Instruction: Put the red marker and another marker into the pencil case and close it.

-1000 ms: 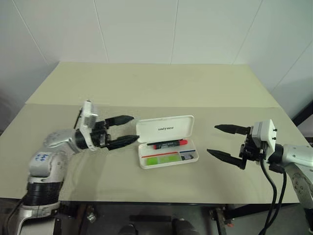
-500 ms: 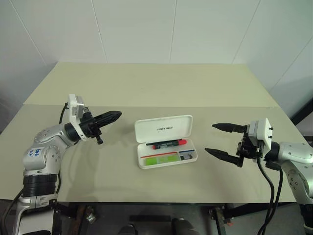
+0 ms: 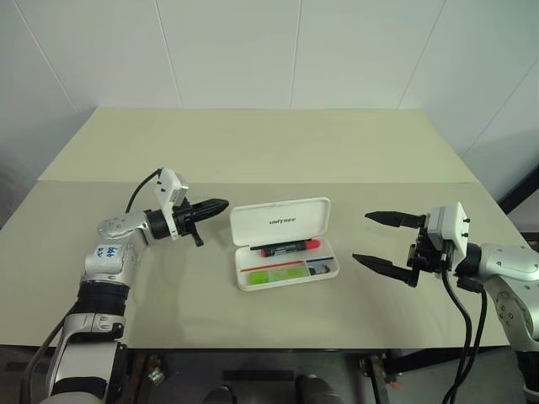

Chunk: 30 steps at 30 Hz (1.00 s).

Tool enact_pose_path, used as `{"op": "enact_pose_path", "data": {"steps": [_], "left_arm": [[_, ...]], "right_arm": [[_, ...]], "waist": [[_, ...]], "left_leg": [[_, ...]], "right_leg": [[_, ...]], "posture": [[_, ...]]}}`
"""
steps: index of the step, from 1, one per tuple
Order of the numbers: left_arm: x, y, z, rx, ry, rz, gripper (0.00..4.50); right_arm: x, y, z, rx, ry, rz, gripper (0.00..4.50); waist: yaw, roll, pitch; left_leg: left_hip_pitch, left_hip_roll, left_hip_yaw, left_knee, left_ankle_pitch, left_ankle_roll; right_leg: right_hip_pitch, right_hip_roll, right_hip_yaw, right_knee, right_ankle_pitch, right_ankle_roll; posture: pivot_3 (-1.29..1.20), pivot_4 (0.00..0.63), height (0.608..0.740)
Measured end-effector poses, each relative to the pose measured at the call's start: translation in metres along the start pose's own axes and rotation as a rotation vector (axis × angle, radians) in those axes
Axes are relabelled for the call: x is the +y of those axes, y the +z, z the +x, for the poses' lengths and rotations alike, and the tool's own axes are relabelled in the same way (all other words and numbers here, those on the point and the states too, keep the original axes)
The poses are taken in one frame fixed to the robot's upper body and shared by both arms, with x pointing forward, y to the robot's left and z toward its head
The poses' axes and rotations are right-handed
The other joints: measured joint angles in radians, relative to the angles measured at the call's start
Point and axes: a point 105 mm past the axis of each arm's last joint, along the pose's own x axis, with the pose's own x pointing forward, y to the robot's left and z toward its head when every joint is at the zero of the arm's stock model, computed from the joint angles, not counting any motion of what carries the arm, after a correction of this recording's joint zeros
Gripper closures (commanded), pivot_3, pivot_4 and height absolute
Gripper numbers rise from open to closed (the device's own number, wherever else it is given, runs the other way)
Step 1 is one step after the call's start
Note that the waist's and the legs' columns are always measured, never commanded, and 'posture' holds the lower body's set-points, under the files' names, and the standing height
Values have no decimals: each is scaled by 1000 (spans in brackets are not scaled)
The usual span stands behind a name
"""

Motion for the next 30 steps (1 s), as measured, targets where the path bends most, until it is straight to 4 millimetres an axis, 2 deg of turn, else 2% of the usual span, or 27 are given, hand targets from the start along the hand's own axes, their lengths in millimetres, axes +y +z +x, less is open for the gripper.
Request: {"op": "enact_pose_path", "data": {"steps": [18, 21, 26, 30], "left_arm": [[-41, 7, 3, 50, -302, 106, 4482], [-48, -2, 3, 113, -345, 140, 4482], [-60, -25, 15, 202, -385, 169, 4482], [-69, -32, 23, 225, -418, 179, 4482]], "right_arm": [[0, 1, 0, 0, -17, -4, 0], [-1, 1, 1, 0, -21, -5, 0], [-1, 0, 2, -8, -34, 0, 0], [-1, 0, 2, -8, -41, 2, 0]], "waist": [[0, 0, 0], [-1, 0, 0], [1, 0, 0], [-1, 0, 0]], "left_leg": [[0, 0, 0, 0, 0, 0], [0, 0, 0, 0, 0, 0], [0, 0, 0, 0, 0, 0], [0, 0, 0, 0, 0, 0]], "right_leg": [[0, 0, 0, 0, 0, 0], [0, 0, 0, 0, 0, 0], [0, 0, 0, 0, 0, 0], [0, 0, 0, 0, 0, 0]], "posture": [[0, 150, 740], [0, 150, 740], [0, 150, 740], [0, 150, 740]]}}
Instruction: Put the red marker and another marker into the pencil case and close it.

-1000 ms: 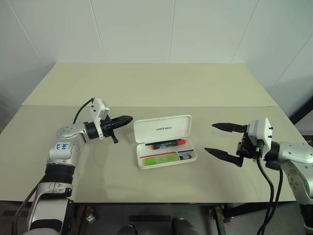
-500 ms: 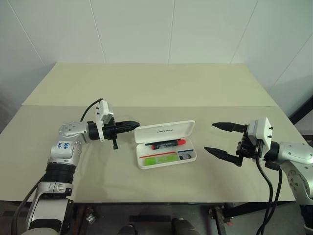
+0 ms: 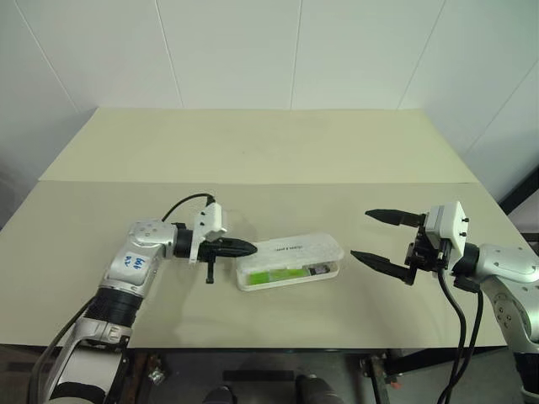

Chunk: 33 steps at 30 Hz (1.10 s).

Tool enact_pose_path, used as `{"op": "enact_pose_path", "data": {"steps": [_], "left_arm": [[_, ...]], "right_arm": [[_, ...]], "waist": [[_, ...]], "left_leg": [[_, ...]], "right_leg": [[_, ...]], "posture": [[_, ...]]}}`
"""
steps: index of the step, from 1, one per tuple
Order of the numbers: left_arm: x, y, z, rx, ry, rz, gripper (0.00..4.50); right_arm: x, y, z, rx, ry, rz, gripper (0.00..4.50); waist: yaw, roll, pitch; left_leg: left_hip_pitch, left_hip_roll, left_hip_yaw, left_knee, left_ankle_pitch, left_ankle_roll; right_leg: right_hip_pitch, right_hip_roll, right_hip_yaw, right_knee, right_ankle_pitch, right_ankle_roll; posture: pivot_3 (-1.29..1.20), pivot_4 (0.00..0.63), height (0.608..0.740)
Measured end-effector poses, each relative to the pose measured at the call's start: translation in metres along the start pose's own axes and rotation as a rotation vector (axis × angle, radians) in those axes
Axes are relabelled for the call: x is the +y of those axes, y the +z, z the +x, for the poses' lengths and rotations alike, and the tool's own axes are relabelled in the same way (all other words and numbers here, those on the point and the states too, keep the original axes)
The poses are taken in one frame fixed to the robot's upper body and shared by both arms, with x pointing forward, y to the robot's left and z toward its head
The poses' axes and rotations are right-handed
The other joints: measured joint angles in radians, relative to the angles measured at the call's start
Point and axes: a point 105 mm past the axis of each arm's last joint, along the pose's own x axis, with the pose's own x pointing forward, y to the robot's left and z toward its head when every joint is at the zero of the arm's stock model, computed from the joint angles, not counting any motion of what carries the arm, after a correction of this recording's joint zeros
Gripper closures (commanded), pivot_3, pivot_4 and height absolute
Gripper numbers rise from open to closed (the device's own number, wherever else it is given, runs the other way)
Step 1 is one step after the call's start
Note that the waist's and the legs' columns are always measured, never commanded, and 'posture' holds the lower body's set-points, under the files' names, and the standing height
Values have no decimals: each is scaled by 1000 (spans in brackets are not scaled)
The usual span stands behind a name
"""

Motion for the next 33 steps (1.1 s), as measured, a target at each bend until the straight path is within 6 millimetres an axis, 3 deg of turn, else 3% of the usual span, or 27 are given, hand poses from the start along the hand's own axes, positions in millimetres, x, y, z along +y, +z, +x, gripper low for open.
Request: {"op": "enact_pose_path", "data": {"steps": [9, 27, 33], "left_arm": [[-9, -8, 15, 55, -58, -1, 4482], [-11, -3, 40, 95, -62, -57, 4482], [-8, -3, 34, 28, -9, -112, 4482]], "right_arm": [[5, -6, -2, 7, -14, 21, 0], [8, -10, -4, 0, -40, 14, 0], [6, -12, -4, -4, -45, 11, 0]], "waist": [[1, 0, 0], [2, 0, 0], [-4, 0, 0]], "left_leg": [[0, 0, 0, 0, 0, 0], [1, -1, 0, 6, 0, 0], [2, 0, 0, 6, 0, 0]], "right_leg": [[0, 0, 0, 0, 0, 0], [4, 0, 0, 0, -1, -3], [4, 0, 1, 0, -3, -5]], "posture": [[0, 150, 740], [0, 150, 740], [0, 150, 740]]}}
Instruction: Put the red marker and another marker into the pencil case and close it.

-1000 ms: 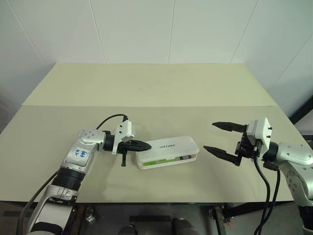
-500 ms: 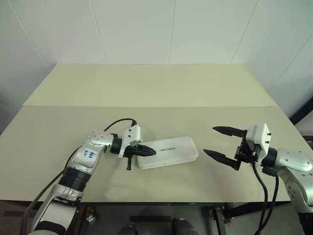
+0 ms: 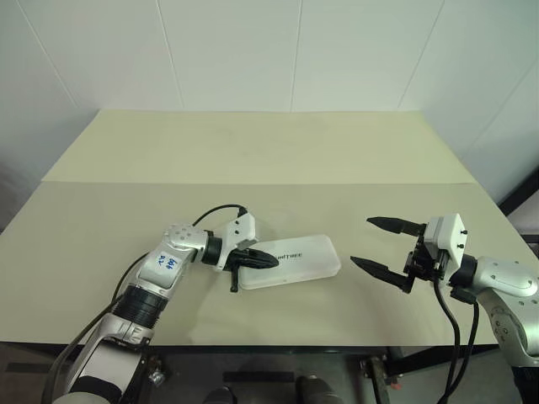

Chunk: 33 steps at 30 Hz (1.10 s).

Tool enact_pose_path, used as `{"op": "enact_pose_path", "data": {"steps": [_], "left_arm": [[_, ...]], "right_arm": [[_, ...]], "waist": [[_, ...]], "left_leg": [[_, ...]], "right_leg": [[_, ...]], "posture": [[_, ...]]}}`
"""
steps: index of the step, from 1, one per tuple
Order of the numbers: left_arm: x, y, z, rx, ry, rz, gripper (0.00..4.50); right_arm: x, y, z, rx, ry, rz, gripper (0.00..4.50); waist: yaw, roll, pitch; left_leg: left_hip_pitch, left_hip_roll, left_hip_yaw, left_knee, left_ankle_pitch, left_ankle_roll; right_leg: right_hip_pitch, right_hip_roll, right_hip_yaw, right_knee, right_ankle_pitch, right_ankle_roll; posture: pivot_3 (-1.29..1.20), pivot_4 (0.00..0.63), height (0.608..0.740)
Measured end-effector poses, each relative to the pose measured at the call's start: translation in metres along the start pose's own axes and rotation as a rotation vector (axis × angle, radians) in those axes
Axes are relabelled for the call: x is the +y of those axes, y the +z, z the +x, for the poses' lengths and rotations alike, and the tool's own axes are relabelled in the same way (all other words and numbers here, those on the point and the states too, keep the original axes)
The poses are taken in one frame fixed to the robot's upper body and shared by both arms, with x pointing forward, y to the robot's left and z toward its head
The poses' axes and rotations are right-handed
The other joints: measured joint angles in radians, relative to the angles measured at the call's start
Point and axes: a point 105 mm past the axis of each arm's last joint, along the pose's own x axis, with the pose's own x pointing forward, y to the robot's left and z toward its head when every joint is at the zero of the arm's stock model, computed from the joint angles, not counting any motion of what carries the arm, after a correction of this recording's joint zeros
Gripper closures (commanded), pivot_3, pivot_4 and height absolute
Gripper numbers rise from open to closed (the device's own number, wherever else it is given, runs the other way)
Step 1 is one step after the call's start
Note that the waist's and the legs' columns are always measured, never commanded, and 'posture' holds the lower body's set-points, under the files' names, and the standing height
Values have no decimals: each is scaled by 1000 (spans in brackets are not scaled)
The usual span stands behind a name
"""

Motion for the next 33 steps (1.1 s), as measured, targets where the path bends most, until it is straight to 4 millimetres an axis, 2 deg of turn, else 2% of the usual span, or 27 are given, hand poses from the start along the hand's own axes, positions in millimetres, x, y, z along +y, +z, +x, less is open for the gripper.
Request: {"op": "enact_pose_path", "data": {"steps": [8, 9, 12, 16, 20, 23, 26, 33], "left_arm": [[14, 11, -36, -218, 163, -21, 4482], [16, 9, -43, -245, 195, -45, 4311], [17, 18, -67, -372, 262, -95, 3605], [11, 31, -88, -415, 304, -39, 2259], [-4, 15, -91, -399, 306, -75, 925], [-14, 6, -100, -357, 297, -86, 22], [-15, 5, -112, -342, 338, -73, 22], [-3, 14, -119, -367, 402, -14, 22]], "right_arm": [[-10, 0, 2, -9, 0, -12, 0], [-12, 1, 2, -10, 0, -16, 0], [-18, 3, 6, -16, 9, -21, 0], [-16, -1, 10, -10, 41, -3, 0], [-21, -4, 11, -9, 24, 5, 0], [-21, -9, 8, 15, 19, 5, 0], [-18, -17, 3, 45, 14, 17, 0], [-28, -17, -12, 87, -30, -26, 0]], "waist": [[0, 0, 0], [-1, 0, 0], [0, 0, 0], [3, 0, 0], [3, 0, 0], [1, 0, 0], [2, 0, 0], [3, 0, 0]], "left_leg": [[-1, 0, 0, 0, 0, 0], [-1, 0, 0, 0, 0, 0], [-1, 1, -1, -1, 0, 0], [-1, 0, -1, -1, 0, 0], [-2, 0, -1, -1, 0, -1], [-1, 1, 0, -2, 0, -1], [-1, 1, 0, -2, 0, -1], [-1, 0, 0, -1, 0, -1]], "right_leg": [[-2, 0, 0, 1, 3, 5], [-2, 0, 0, 1, 3, 5], [-2, 0, -1, 2, 3, 5], [-2, 0, -1, 1, 2, 5], [-2, -1, -1, 1, 2, 5], [-3, 0, -1, 1, 1, 3], [-3, 0, -1, 1, -2, -3], [-2, 0, 0, 0, -3, -5]], "posture": [[0, 150, 740], [0, 150, 740], [0, 150, 740], [0, 150, 740], [0, 150, 740], [0, 150, 740], [0, 150, 740], [0, 150, 740]]}}
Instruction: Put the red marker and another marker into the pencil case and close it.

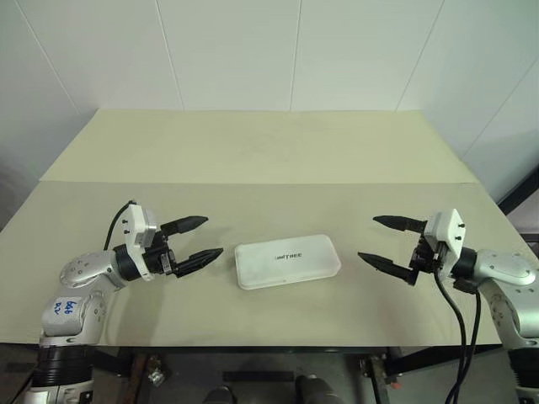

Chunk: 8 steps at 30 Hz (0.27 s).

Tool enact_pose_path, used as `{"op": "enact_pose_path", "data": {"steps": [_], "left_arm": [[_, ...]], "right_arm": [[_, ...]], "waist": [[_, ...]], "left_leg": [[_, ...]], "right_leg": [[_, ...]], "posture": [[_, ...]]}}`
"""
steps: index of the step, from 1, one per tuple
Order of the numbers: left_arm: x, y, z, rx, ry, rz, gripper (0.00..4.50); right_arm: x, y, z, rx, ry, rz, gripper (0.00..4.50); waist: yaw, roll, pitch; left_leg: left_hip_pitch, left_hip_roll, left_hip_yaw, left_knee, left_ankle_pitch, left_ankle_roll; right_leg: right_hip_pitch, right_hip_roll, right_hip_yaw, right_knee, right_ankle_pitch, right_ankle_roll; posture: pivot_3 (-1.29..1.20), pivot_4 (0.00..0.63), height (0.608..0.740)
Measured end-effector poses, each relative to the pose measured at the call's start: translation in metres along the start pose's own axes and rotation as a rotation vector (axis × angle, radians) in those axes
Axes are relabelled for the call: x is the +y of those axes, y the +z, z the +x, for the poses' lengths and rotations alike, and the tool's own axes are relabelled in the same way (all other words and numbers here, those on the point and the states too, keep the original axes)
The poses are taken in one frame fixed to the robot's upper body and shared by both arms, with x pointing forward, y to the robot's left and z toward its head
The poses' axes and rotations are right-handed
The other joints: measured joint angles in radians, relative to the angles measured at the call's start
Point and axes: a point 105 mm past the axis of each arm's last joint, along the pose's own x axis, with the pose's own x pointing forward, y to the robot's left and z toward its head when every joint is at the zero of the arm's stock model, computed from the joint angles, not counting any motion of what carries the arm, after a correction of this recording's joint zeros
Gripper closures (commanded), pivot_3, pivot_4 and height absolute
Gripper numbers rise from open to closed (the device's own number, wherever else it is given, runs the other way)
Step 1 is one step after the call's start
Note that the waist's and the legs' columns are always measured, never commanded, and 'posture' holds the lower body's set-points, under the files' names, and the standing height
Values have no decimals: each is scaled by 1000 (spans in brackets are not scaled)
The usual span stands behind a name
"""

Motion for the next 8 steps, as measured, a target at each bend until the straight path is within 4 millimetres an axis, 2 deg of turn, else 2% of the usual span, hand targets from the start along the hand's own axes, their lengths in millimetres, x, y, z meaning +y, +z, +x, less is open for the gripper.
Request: {"op": "enact_pose_path", "data": {"steps": [4, 8], "left_arm": [[2, 8, 8, -23, -4, 31, 22], [0, 4, 12, -21, -4, 15, 22]], "right_arm": [[-5, 1, -5, 12, -18, -16, 0], [-5, -2, -10, 28, -22, -9, 0]], "waist": [[-3, 0, 0], [-4, 0, 0]], "left_leg": [[0, 0, 0, -1, 0, 0], [0, 1, 0, -2, 0, 0]], "right_leg": [[0, 0, 0, 0, 1, 3], [-1, 0, 0, 0, 3, 7]], "posture": [[0, 150, 740], [0, 150, 740]]}}
